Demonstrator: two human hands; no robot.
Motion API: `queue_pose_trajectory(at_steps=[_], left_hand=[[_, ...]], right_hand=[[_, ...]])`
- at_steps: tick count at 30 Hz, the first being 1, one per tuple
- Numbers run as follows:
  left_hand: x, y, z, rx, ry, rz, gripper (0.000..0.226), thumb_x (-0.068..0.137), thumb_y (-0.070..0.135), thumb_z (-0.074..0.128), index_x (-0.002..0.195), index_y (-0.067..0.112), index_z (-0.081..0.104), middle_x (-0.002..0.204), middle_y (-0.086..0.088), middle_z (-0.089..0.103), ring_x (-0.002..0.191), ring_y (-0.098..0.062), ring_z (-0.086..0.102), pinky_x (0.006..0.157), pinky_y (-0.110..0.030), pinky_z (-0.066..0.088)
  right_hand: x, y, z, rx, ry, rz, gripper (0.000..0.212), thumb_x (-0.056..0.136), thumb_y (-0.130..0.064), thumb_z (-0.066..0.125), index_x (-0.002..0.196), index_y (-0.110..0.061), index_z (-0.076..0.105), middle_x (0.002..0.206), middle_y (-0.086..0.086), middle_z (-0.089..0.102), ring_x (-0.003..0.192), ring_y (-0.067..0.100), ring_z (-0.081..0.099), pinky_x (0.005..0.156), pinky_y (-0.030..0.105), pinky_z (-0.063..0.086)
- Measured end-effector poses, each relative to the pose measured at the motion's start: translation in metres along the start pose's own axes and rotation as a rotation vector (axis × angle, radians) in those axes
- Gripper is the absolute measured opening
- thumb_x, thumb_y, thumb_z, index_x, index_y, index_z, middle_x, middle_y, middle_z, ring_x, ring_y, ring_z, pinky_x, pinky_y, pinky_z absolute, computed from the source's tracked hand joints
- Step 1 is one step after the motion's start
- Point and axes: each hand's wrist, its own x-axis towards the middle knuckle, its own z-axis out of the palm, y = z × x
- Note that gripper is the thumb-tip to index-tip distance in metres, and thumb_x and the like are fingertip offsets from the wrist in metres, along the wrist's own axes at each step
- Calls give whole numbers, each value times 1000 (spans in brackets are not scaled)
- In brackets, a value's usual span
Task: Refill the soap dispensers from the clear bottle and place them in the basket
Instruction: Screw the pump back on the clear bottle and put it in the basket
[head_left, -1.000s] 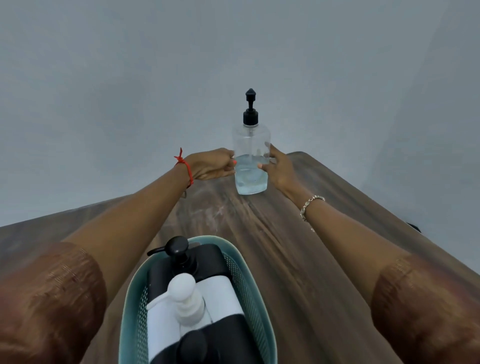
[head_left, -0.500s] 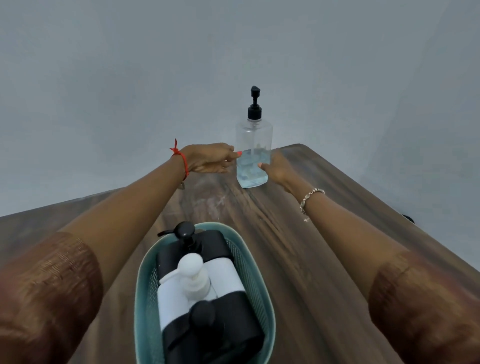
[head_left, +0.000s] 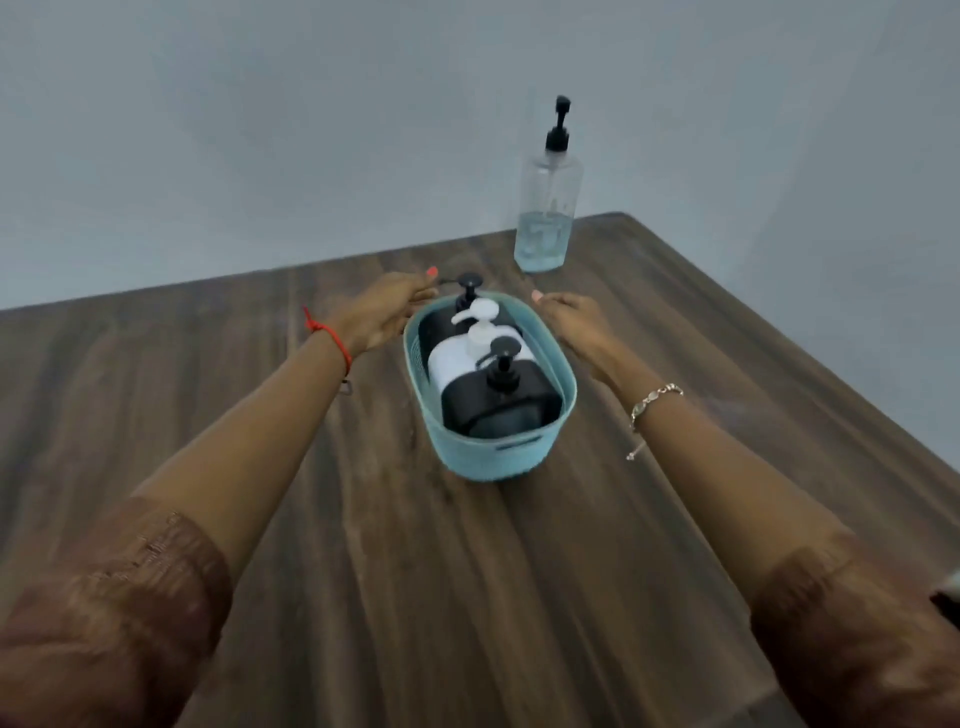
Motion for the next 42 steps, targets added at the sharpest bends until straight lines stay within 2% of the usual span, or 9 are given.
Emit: queue_pose_trajectory(at_steps=[6, 10, 16, 23, 26, 30, 35, 38, 42], left_hand=[[-74, -55, 23, -151, 255, -13, 24, 93, 27, 54, 73, 14, 55, 53, 6, 55, 45, -4, 51, 44, -13, 40], [-98, -77, 46, -360, 191, 23, 44, 88, 30, 57, 122, 2, 55, 116, -11, 65, 103, -26, 64, 92, -42, 52], [-122, -61, 62, -251, 273, 142, 32, 91, -4, 32, 112, 0, 56, 104, -15, 61, 93, -27, 58, 80, -36, 52], [-165, -66, 13, -155, 292, 168, 30, 92, -7, 31, 101, 3, 57, 85, -7, 63, 73, -18, 59, 54, -19, 52], [-187, -66, -16, -151, 335, 176, 31, 91, -8, 32, 93, 8, 59, 83, -3, 63, 69, -10, 61, 56, -18, 51], [-214, -73, -49, -105, 371, 162, 33, 90, -11, 28, 110, -4, 54, 88, -7, 59, 61, -5, 57, 49, -11, 46], [-237, -85, -70, -96, 406, 152, 34, 92, -9, 30, 112, 7, 52, 89, 0, 61, 75, -9, 57, 56, -12, 49], [-243, -91, -73, -98, 415, 148, 34, 93, -5, 32, 112, 14, 53, 97, -4, 63, 86, -16, 60, 68, -19, 52], [-251, -94, -78, 2, 377, 91, 27, 99, 17, 36, 124, 18, 46, 118, -5, 59, 110, -24, 57, 95, -37, 48]], right_hand=[[-58, 5, 15, 207, 15, 184, 30, 88, -29, 60, 107, -6, 64, 99, 9, 69, 87, 23, 66, 85, 36, 53], [-72, 12, 21, 228, 51, 231, 22, 93, -19, 51, 103, -3, 64, 87, 8, 68, 78, 23, 64, 77, 36, 53], [-84, 7, 34, 244, 193, 214, 32, 97, -12, 43, 69, -11, 58, 74, 7, 60, 64, 18, 56, 57, 29, 47], [-105, -8, 88, 169, 211, 150, 33, 95, -15, 46, 89, 14, 60, 78, 18, 62, 72, 19, 51, 66, 32, 41], [-121, -10, 122, 154, 176, 146, 31, 95, -17, 46, 86, 8, 62, 78, 12, 63, 74, 22, 55, 69, 35, 46], [-145, -11, 161, 221, 118, 175, 32, 95, -17, 44, 83, 10, 59, 75, 10, 58, 71, 22, 52, 68, 35, 44], [-173, -16, 186, 205, 115, 147, 34, 95, -14, 44, 81, 16, 52, 69, 15, 50, 69, 20, 44, 64, 35, 39], [-179, -20, 188, 173, 112, 105, 31, 95, -13, 43, 90, 16, 55, 91, 36, 61, 72, 24, 52, 69, 44, 49], [-190, -31, 178, -5, 46, 14, 30, 97, -19, 43, 110, 0, 61, 107, 18, 66, 97, 28, 61, 76, 31, 46]])
